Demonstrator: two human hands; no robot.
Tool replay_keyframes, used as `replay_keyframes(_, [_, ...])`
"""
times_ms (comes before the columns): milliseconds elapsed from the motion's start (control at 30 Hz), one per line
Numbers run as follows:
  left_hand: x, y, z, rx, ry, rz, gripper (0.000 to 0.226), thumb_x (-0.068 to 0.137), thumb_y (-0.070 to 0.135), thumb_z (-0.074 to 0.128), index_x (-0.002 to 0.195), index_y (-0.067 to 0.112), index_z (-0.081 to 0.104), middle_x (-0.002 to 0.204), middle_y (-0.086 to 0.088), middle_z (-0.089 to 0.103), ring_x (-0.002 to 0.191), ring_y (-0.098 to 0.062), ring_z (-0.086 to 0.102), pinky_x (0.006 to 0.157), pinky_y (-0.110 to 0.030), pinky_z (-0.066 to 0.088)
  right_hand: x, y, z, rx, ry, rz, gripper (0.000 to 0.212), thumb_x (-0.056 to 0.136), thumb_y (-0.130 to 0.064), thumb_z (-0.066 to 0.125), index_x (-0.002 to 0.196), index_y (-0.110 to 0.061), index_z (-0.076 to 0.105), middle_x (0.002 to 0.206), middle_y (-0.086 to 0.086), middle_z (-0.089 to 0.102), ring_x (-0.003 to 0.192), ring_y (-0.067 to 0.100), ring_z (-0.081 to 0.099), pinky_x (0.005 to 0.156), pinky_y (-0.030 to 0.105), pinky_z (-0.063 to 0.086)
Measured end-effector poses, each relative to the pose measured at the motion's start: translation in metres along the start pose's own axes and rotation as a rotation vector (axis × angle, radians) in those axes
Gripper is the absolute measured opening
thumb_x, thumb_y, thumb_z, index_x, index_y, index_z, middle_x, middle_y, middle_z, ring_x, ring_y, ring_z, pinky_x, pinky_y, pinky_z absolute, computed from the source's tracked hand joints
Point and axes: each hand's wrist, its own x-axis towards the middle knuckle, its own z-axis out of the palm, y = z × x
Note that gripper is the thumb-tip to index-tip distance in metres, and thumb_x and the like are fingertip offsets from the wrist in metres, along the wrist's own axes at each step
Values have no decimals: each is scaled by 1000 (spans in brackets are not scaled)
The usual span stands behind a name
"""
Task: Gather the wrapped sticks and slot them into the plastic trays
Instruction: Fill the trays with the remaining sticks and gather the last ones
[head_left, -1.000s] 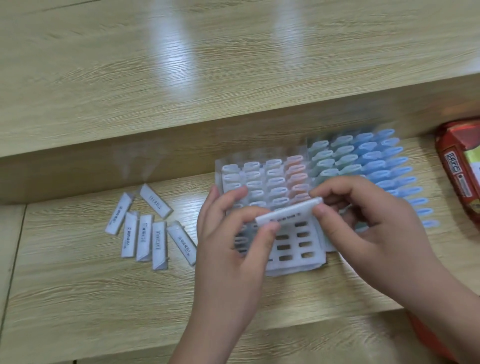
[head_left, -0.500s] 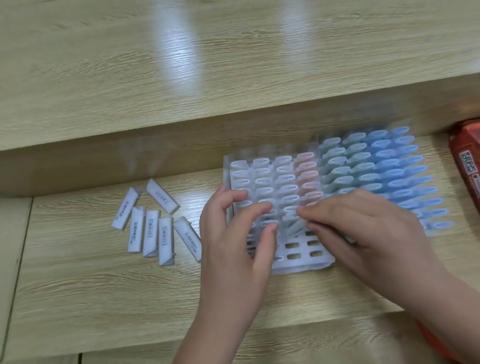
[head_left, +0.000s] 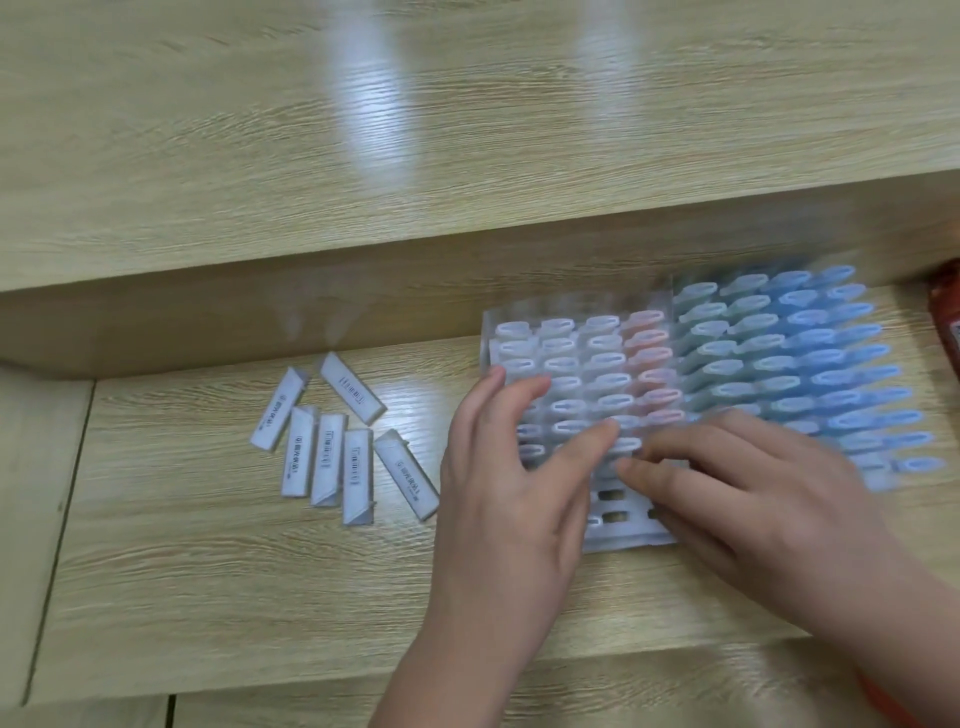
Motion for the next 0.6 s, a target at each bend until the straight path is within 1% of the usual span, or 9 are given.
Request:
replay_keyframes(67, [2,0,0,50,2,20,36,96,21,49,126,25,69,143,-12,48,145,-34,32,107,-54,40,-3,-2,1,-13,29,45,21,86,-16,64,102,-16,79,108,5,65,76,25,56,51,36,50])
replay_keyframes(133, [3,2,-1,53,13,25,35,95,18,52,124,22,70,141,-16,51,142,-37,36,105,-56,42,-5,-3,3,-73,38,6,23,86,-15,63,104,-10,78,116,9,67,85,29,59,69,41,52])
replay_keyframes(167, [2,2,-1,40,17,27,33,94,18,53,121,21,72,139,-16,52,141,-37,38,104,-56,42,-7,-3,5,-102,34,-22,24,86,-13,63,105,-7,77,117,11,69,88,32,62,78,41,51])
replay_keyframes(200, [3,3,-1,29,19,28,31,94,18,54,117,21,73,138,-16,54,140,-38,38,103,-57,43,-9,-3,7,-119,29,-36,26,86,-12,62,107,-5,76,118,12,70,88,34,65,83,41,49])
replay_keyframes(300, [4,4,-3,56,-13,25,28,92,20,54,112,21,74,139,-15,54,143,-37,36,104,-56,42,-12,1,12,-111,5,3,30,93,-15,54,120,-7,66,123,10,68,87,37,66,86,44,50])
replay_keyframes(400, [2,4,-6,26,-32,17,32,93,19,52,118,21,71,146,-14,48,147,-33,29,110,-53,37,-12,1,12,-110,-14,39,30,97,-20,50,124,-11,58,126,8,66,92,36,63,89,46,50])
replay_keyframes(500, [-7,-6,-16,-71,35,-27,31,97,19,52,125,18,67,146,-9,47,145,-28,33,112,-48,37,-1,-12,10,-90,34,83,26,96,-19,53,117,-10,66,123,9,67,95,36,62,91,46,49])
replay_keyframes(533, [-11,-13,-21,-77,74,-58,31,97,20,53,124,17,68,143,-6,48,141,-25,38,110,-45,40,6,-20,8,-70,58,96,25,95,-18,55,113,-9,70,121,9,68,95,34,62,91,45,49])
replay_keyframes(600, [-22,-34,-35,-60,164,-166,29,96,22,54,120,19,69,136,0,51,129,-20,48,102,-40,46,25,-47,9,4,111,99,22,92,-16,61,107,-7,74,115,8,70,93,30,63,92,39,48])
